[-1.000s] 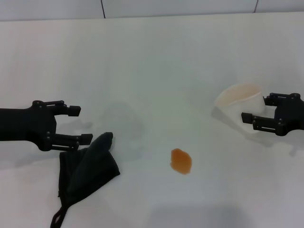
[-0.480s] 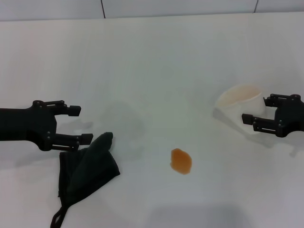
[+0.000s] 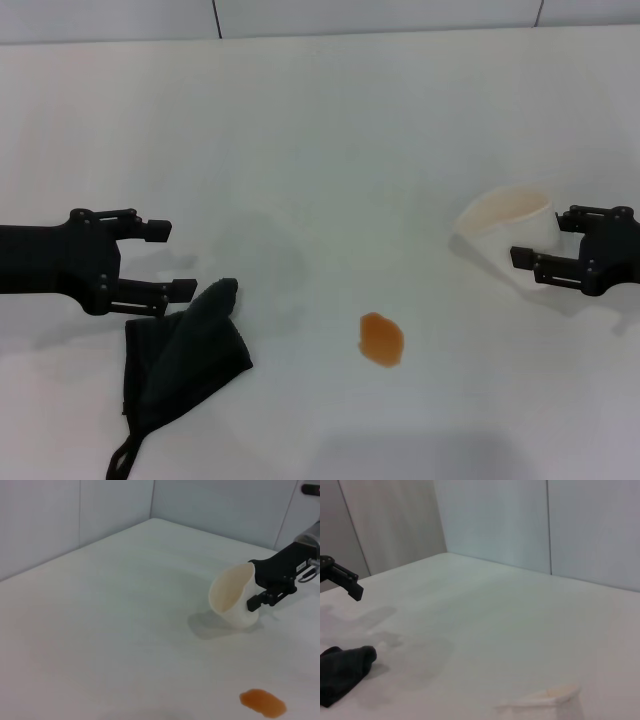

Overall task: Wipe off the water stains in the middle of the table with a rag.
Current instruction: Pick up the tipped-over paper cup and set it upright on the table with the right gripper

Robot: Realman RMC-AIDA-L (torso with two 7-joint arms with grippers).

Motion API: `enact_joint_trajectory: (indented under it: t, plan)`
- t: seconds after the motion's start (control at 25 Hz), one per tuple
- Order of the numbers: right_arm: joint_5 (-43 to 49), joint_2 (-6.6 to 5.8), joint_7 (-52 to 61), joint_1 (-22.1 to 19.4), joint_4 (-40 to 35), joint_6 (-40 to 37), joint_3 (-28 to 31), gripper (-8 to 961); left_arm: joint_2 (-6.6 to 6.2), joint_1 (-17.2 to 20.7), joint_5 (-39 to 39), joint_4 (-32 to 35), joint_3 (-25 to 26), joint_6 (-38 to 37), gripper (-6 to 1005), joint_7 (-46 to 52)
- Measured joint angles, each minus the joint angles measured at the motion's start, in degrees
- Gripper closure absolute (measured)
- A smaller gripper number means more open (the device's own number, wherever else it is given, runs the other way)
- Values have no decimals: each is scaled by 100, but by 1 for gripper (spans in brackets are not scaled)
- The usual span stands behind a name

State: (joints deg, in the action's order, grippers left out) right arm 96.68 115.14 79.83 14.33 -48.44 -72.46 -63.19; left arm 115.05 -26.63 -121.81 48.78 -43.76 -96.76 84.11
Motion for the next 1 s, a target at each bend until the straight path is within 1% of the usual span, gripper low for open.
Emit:
enact_joint_trajectory:
  t: [0.64, 1.0]
  plan:
    - [-14, -8, 54, -64, 38, -70, 0, 325, -1, 17, 0, 13, 0, -1, 114, 0]
    - [-138, -1, 28, -135, 178, -180, 86, 290, 0, 21, 0, 18, 0, -1, 114, 0]
